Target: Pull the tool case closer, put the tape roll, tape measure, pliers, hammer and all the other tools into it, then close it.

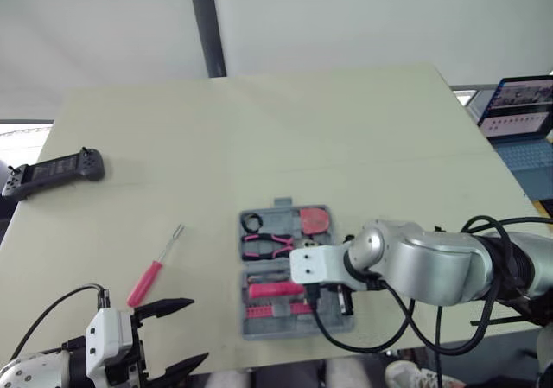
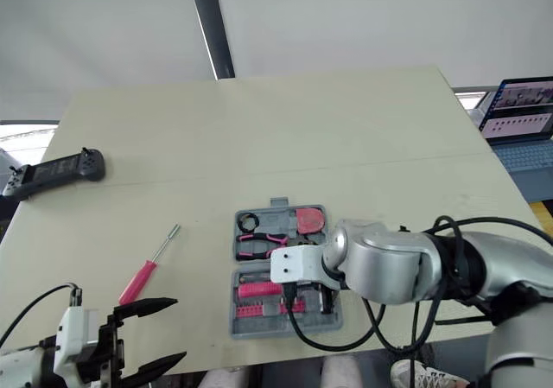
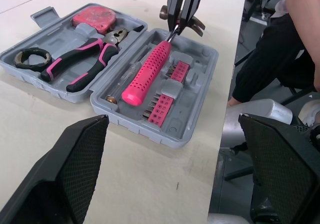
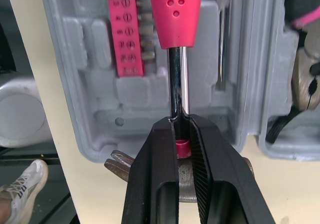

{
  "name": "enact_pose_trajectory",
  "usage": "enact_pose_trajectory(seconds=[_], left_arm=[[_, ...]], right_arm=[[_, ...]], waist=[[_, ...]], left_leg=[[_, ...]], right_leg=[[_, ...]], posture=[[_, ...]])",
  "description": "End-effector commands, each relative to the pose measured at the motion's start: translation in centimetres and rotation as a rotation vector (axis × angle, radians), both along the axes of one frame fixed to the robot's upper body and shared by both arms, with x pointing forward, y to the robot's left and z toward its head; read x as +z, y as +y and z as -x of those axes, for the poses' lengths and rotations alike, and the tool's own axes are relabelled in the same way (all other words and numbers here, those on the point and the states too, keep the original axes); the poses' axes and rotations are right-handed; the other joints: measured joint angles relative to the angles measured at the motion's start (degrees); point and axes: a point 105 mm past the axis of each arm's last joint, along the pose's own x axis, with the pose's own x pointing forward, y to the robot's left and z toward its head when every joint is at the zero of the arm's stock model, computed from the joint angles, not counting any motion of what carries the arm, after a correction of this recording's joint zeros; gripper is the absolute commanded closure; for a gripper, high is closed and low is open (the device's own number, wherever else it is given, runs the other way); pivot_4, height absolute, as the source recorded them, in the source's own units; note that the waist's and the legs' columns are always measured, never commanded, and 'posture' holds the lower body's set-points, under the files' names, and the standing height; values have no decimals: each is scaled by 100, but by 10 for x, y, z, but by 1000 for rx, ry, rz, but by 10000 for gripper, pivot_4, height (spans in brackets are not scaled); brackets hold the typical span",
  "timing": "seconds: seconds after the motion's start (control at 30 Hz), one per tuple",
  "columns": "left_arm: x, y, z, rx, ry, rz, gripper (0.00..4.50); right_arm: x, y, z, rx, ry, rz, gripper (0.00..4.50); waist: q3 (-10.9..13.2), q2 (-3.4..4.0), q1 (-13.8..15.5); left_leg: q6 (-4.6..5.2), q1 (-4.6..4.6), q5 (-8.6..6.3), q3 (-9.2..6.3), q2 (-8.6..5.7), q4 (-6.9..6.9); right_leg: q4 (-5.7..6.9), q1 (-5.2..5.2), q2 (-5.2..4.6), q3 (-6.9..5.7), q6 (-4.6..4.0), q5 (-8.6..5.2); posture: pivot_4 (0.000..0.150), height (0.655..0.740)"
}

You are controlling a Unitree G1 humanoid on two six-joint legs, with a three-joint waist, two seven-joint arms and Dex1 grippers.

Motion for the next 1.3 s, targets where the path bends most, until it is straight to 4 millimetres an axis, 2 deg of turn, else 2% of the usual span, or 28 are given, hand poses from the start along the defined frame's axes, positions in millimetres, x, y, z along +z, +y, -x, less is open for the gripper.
enact_pose_trajectory(seconds=[0.03, 0.67, 1.1, 1.3], left_arm=[[3, -3, 3, -10, -9, -5, 0], [-2, 0, 7, 6, 3, -14, 0], [-5, 2, 12, 13, 7, -21, 0], [-5, 3, 13, 18, 6, -22, 0]], right_arm=[[6, 4, -3, 18, -22, 1, 44690], [12, 4, 2, 38, 5, 36, 44690], [-14, -7, 8, 31, 12, 53, 44690], [-10, -5, 8, 34, 2, 47, 44690]], waist=[[0, 0, 3], [0, 0, -7], [-3, -2, -7], [-4, -3, -3]], left_leg=[[0, 0, 0, 0, 0, 0], [0, -1, 0, 8, 4, -3], [-1, -2, 0, 15, 5, -3], [-1, -2, 0, 19, 8, -4]], right_leg=[[0, 0, 0, 0, -1, 1], [7, -13, -1, -6, -4, 2], [8, -18, -1, -8, -6, 3], [8, -19, -1, -11, -7, 4]], posture=[[1500, 7400], [1500, 7400], [1500, 7400], [1500, 7400]])
